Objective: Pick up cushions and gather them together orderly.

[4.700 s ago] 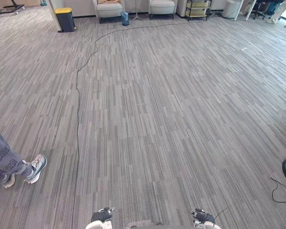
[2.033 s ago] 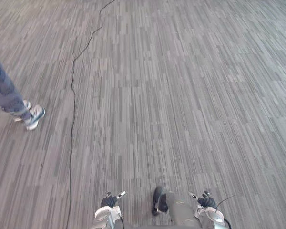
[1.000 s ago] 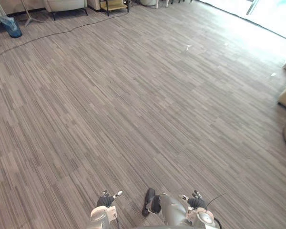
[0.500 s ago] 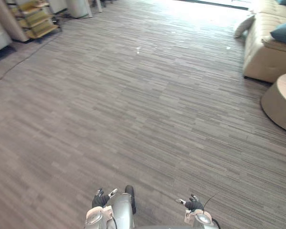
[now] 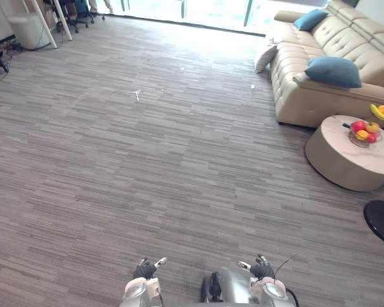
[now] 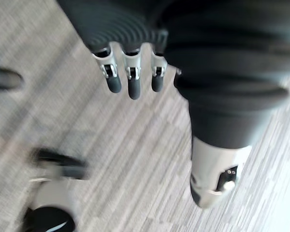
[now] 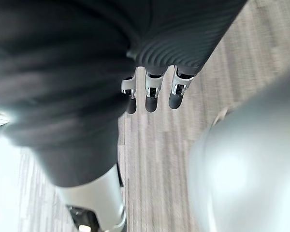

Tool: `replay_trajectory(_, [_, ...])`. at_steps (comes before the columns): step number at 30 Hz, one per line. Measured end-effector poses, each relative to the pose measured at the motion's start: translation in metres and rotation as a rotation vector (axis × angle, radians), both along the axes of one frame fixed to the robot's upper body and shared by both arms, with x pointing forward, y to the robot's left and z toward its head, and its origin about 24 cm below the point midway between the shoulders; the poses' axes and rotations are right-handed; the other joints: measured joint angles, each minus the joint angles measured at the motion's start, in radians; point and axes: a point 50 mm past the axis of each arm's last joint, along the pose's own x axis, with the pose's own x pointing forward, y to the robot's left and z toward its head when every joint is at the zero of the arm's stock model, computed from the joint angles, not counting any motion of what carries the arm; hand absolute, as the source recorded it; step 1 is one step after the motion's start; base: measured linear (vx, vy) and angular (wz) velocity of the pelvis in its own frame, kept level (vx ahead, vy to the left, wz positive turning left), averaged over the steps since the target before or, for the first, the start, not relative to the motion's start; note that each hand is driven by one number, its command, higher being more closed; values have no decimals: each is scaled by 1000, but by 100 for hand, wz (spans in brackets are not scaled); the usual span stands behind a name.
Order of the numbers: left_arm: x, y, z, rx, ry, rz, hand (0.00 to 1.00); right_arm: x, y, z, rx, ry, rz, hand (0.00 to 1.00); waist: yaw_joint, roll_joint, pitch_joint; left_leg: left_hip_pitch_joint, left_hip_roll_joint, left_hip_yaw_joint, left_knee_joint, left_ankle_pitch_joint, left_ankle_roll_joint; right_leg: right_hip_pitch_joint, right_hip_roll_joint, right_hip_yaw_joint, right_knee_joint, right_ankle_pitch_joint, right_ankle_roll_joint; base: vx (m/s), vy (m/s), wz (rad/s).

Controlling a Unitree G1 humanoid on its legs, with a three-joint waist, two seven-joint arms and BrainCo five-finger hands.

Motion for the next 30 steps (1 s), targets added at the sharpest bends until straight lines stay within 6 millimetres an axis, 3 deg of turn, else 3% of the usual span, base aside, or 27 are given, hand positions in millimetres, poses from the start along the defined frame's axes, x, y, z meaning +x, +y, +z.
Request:
replay_trajectory(1, [-1, -1, 0, 9, 5, -24, 0, 2, -3, 1, -14, 0, 12, 0, -2, 20, -6, -6, 21, -41, 33, 31, -27, -7, -3, -27, 72, -62, -21, 681, -184, 26])
replay_trajectory(3, [-1, 0, 0, 17, 5, -29, 0, 5, -6, 2, -21, 2, 16, 0, -5, 36, -1, -56, 32, -102, 196, 88, -48, 19, 5, -36, 112, -144, -30, 680, -221, 12])
replay_trajectory(5, [-1, 2, 0, 17, 2, -25, 0, 7, -9, 3, -32, -4, 15, 0, -4, 73, 20, -263, 65, -195, 674, 230, -130, 151, 44, -39, 16, -175, -34, 698, -179, 3])
replay_trajectory(6, [0, 4, 2, 24, -11, -15, 0, 6, -7, 2, -22, 8, 17, 0, 1, 79, 25, -331, 89, -182, 834, 227, -138, 224, 67, -30, -36, -178, -39, 590, -93, -25])
replay_trajectory(8, [6, 13, 7, 52, -55, 8, 0, 1, 5, -3, 9, 33, 27, 0, 27, 51, 41, -471, 121, -116, 1001, 186, -98, 406, 88, 0, -164, -189, -53, 525, -53, -31])
replay_trajectory(11, [9, 17, 12, 63, -91, 25, 0, -1, 12, -4, 30, 37, 27, 0, 45, 42, 35, -650, 130, -48, 910, 139, -56, 531, 87, 37, -258, -222, -39, 493, -20, -27])
replay_trajectory(13, [8, 21, 13, 69, -102, 52, 0, 0, 14, -4, 35, 40, 32, 0, 52, 41, 36, -731, 98, -11, 637, 127, -42, 606, 71, 69, -298, -248, -13, 565, 104, -42])
replay_trajectory(14, [6, 22, 13, 72, -104, 59, 0, -1, 14, -4, 37, 42, 26, 0, 65, 37, 36, -745, 60, -9, 441, 155, -50, 646, 50, 95, -326, -265, 6, 632, 172, -70])
replay_trajectory(15, [3, 24, 12, 75, -102, 67, 0, -1, 15, -5, 37, 46, 24, 0, 79, 31, 32, -745, 34, -11, 308, 227, -48, 680, 28, 128, -350, -281, 26, 781, 264, -93])
replay_trajectory(16, [-1, 27, 12, 82, -96, 71, 0, -4, 16, -6, 39, 57, 27, 0, 93, 19, 24, -738, 15, -6, 294, 298, -36, 697, 11, 157, -359, -288, 38, 674, 254, -94])
replay_trajectory(17, [-4, 35, 12, 95, -89, 83, 0, -6, 20, -8, 50, 67, 32, 0, 97, -9, -2, -735, -17, 5, 294, 327, 10, 699, -26, 192, -345, -283, 46, 845, 318, -67])
replay_trajectory(18, [-3, 37, 12, 105, -86, 66, 0, -13, 23, -10, 63, 81, 19, 0, 89, -30, -16, -726, -24, 31, 319, 291, 55, 649, -55, 217, -251, -246, 102, 717, 259, -41])
replay_trajectory(20, [-4, 40, 11, 114, -75, 67, 0, -16, 28, -11, 78, 91, 21, 0, 93, -46, -14, -682, -34, 49, 326, 248, 63, 599, -58, 251, -89, -210, 132, 602, 248, -23])
replay_trajectory(21, [-6, 43, 9, 118, -58, 62, 0, -18, 27, -12, 78, 97, 13, 0, 87, -51, -11, -615, -46, 53, 313, 208, 68, 509, -57, 265, 152, -120, 177, 722, 297, -18])
replay_trajectory(22, [-8, 43, 7, 116, -39, 61, 0, -20, 22, -11, 67, 91, 1, 0, 78, -51, -8, -540, -61, 53, 291, 175, 68, 417, -65, 267, 386, -75, 216, 688, 272, -7])
replay_trajectory(24, [-11, 41, 5, 110, -12, 54, 0, -15, 18, -8, 54, 55, -1, 0, 57, -41, 2, -402, -80, 47, 238, 136, 74, 309, -70, 241, 608, -97, 205, 438, 119, 9])
replay_trajectory(26, [-9, 35, 4, 102, -12, 53, 0, -10, 15, -5, 40, 27, -1, 0, 42, -28, -1, -287, -74, 45, 182, 62, 72, 173, -68, 162, 630, -153, 162, 405, 60, 3])
replay_trajectory(28, [-10, 34, 3, 99, -3, 52, 0, -7, 11, -2, 26, 3, -8, 0, 36, -29, 1, -217, -58, 39, 177, 10, 52, 62, -65, 72, 516, -182, 146, 490, 7, 1])
replay_trajectory(30, [-9, 32, 2, 92, 8, 49, 0, -7, 4, -2, 11, 9, -11, 0, 33, -28, 3, -138, -45, 35, 139, -19, 38, 14, -53, -2, 263, -168, 123, 569, -29, 14])
